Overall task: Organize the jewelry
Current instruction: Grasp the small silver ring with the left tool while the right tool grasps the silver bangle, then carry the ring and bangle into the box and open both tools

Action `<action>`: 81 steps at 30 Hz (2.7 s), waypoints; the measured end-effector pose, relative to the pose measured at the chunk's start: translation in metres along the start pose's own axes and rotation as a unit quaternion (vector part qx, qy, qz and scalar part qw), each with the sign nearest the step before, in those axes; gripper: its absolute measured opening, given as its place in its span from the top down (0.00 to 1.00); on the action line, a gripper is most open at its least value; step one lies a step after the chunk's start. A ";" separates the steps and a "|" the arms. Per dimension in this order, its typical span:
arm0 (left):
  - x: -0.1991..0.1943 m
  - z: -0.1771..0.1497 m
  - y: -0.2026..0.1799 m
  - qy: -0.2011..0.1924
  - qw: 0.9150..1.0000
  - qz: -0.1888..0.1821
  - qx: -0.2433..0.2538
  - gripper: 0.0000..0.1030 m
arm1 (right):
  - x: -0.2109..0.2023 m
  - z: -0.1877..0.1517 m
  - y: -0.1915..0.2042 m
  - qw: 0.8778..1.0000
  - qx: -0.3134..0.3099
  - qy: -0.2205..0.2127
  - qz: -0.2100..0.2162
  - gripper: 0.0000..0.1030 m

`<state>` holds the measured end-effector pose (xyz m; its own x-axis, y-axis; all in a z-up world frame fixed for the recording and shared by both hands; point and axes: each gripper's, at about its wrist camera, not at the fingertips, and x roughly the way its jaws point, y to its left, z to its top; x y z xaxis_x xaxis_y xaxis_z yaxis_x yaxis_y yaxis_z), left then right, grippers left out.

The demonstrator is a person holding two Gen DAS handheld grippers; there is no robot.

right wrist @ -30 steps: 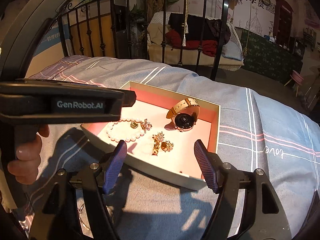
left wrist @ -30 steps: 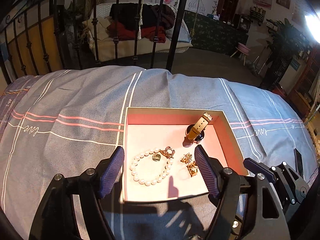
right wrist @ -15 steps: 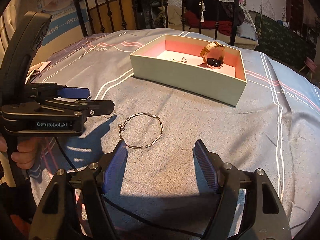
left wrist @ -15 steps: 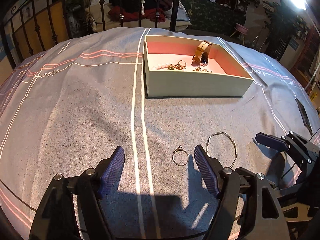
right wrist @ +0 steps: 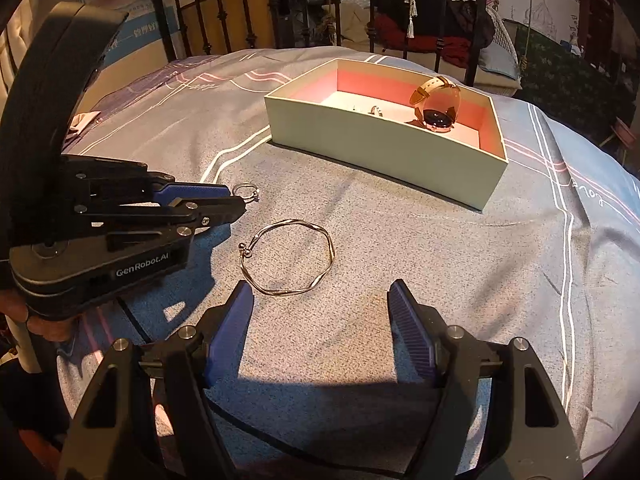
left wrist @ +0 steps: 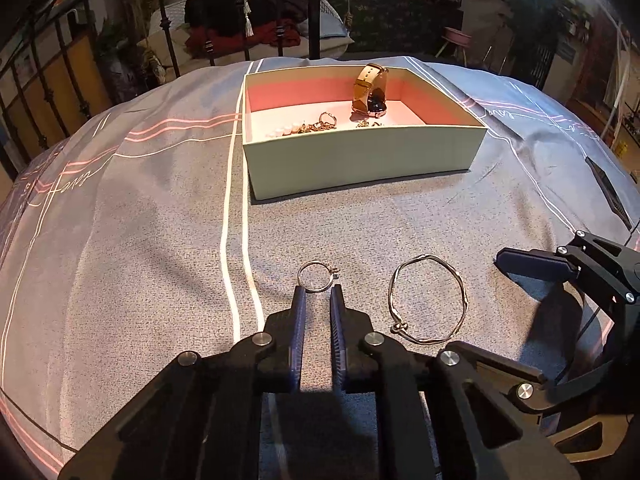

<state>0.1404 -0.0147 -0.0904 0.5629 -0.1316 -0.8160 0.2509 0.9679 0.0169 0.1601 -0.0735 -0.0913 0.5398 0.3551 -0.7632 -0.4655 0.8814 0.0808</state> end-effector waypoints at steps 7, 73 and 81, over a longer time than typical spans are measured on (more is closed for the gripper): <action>0.002 0.004 0.008 0.004 1.000 -0.023 -0.020 0.89 | 0.007 0.008 0.004 1.000 -0.013 0.009 0.003 0.31; -0.005 0.170 0.003 -0.098 0.993 -0.023 -0.066 0.79 | -0.005 0.132 -0.088 0.984 0.062 -0.139 -0.089 0.47; 0.027 0.175 0.001 -0.055 0.997 -0.017 -0.059 0.79 | 0.028 0.133 -0.089 0.992 0.059 -0.091 -0.067 0.47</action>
<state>0.2937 -0.0548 -0.0111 0.6409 -0.1812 -0.7460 0.1806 0.9801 -0.0829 0.3099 -0.1009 -0.0345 0.7131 0.2741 -0.6453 -0.3028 0.9505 0.0691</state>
